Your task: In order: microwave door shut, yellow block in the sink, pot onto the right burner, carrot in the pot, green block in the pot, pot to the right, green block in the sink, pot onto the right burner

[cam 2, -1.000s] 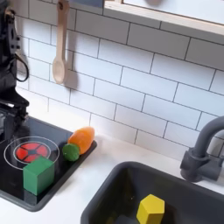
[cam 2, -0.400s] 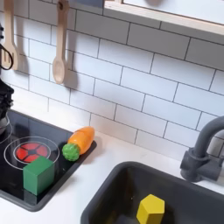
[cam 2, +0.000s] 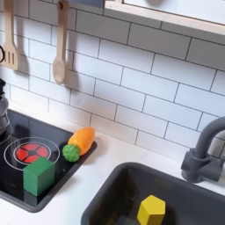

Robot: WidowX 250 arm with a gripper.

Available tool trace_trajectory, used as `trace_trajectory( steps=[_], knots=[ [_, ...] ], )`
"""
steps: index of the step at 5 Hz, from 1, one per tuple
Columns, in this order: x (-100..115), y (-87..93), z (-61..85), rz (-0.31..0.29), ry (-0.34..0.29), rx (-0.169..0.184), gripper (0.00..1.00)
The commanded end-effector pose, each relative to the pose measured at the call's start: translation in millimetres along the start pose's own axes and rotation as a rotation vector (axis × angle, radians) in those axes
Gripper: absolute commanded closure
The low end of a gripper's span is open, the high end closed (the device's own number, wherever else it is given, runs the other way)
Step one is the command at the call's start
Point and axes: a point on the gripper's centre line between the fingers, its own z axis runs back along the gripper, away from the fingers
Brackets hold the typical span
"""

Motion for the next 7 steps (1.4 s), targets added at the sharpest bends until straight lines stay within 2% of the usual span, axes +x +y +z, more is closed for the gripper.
trace_trajectory(
  steps=[1, 4, 7],
  knots=[
    [8.3, 8.0, -6.8, 0.007, 0.007, -0.006, 0.00],
    [20.2, 9.8, -23.0, -0.008, 0.013, -0.003, 0.00],
    [24.3, 8.8, -35.7, -0.054, 0.028, -0.025, 0.00]
  ],
)
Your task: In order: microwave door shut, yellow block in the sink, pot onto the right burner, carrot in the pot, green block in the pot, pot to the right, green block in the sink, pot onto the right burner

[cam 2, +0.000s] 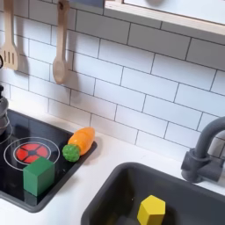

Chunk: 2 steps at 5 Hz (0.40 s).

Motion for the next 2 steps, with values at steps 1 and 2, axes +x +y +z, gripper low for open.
trace_trajectory(
  steps=[1, 2],
  knots=[
    [2.7, -2.3, -8.0, -0.071, 0.007, -0.030, 0.00],
    [6.8, 0.5, -6.8, -0.086, -0.003, -0.037, 0.00]
  ],
)
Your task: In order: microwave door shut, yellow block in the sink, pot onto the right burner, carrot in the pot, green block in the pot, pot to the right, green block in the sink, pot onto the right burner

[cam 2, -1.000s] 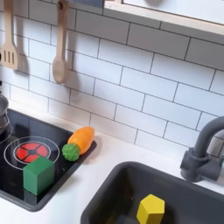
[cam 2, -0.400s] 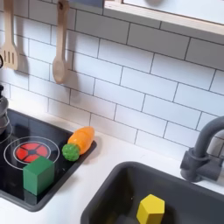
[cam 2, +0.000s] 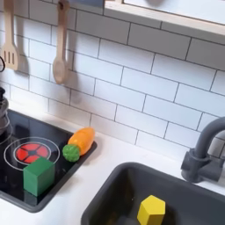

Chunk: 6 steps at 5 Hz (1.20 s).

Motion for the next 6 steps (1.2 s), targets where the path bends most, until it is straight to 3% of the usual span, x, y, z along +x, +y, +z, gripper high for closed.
trace_trajectory(
  steps=[1, 4, 6],
  knots=[
    [5.7, 3.8, -4.3, -0.028, 0.002, -0.005, 0.00],
    [3.7, 0.5, -8.2, -0.046, 0.010, -0.013, 0.00],
    [-0.5, -6.7, -19.8, -0.056, 0.042, -0.031, 0.00]
  ],
)
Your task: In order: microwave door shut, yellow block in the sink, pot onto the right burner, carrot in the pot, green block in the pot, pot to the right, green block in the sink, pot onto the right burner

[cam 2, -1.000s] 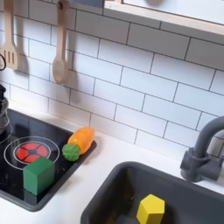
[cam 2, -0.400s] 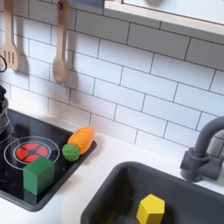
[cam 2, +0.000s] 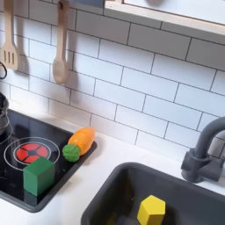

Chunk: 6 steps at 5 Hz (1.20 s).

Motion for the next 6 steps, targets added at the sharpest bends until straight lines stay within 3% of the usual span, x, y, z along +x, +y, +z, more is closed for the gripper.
trace_trajectory(
  steps=[1, 6],
  knots=[
    [-3.9, -8.0, -2.1, -0.010, 0.003, -0.015, 0.00],
    [-20.3, -17.6, 0.0, 0.009, 0.032, -0.029, 0.00]
  ],
)
